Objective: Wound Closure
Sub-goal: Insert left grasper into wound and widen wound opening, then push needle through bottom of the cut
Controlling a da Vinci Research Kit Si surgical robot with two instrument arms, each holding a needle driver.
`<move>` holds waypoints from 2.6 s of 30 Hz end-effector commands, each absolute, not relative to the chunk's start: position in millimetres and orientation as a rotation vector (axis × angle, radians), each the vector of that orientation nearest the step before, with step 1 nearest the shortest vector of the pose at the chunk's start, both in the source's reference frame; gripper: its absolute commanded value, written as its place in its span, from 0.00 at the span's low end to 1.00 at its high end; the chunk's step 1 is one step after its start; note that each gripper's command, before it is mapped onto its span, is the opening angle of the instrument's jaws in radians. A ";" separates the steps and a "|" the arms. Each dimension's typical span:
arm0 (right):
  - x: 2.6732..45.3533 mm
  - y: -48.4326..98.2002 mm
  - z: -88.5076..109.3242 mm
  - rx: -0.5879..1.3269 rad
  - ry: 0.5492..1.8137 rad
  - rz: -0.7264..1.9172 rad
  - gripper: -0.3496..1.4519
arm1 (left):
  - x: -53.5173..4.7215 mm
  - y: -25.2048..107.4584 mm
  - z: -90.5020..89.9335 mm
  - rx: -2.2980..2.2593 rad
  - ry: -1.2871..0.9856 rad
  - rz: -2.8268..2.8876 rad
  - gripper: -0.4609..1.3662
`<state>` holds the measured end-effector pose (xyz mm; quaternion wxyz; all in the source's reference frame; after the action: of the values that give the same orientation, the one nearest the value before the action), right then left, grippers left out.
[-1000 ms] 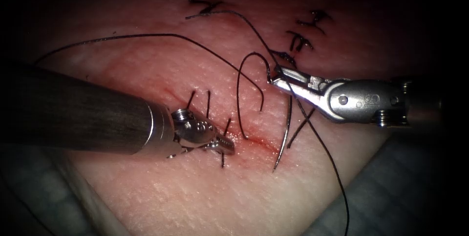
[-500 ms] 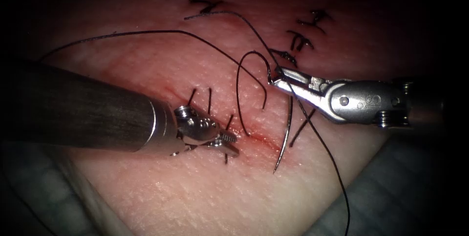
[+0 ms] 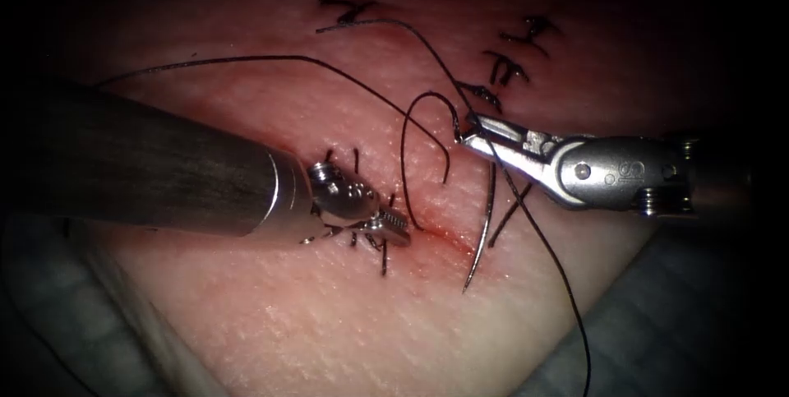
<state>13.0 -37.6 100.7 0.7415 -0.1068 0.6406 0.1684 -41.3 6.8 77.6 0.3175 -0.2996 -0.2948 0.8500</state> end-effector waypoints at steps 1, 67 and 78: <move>12.9 -37.7 100.6 -0.239 1.404 0.373 0.00 | -41.5 6.6 77.7 -0.783 -0.802 2.237 0.15; 18.6 -39.6 105.2 -0.552 1.416 -0.064 0.00 | -41.1 4.1 81.8 -0.561 -0.953 2.457 0.81; 19.1 -40.3 106.0 -0.608 1.412 -0.110 0.00 | -40.9 4.3 81.5 -0.563 -0.959 2.457 0.83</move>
<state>19.2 -40.4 105.9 0.7181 -0.2728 0.6381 -0.0521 -40.8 4.3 81.5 0.2197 -0.2046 -0.3497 0.8875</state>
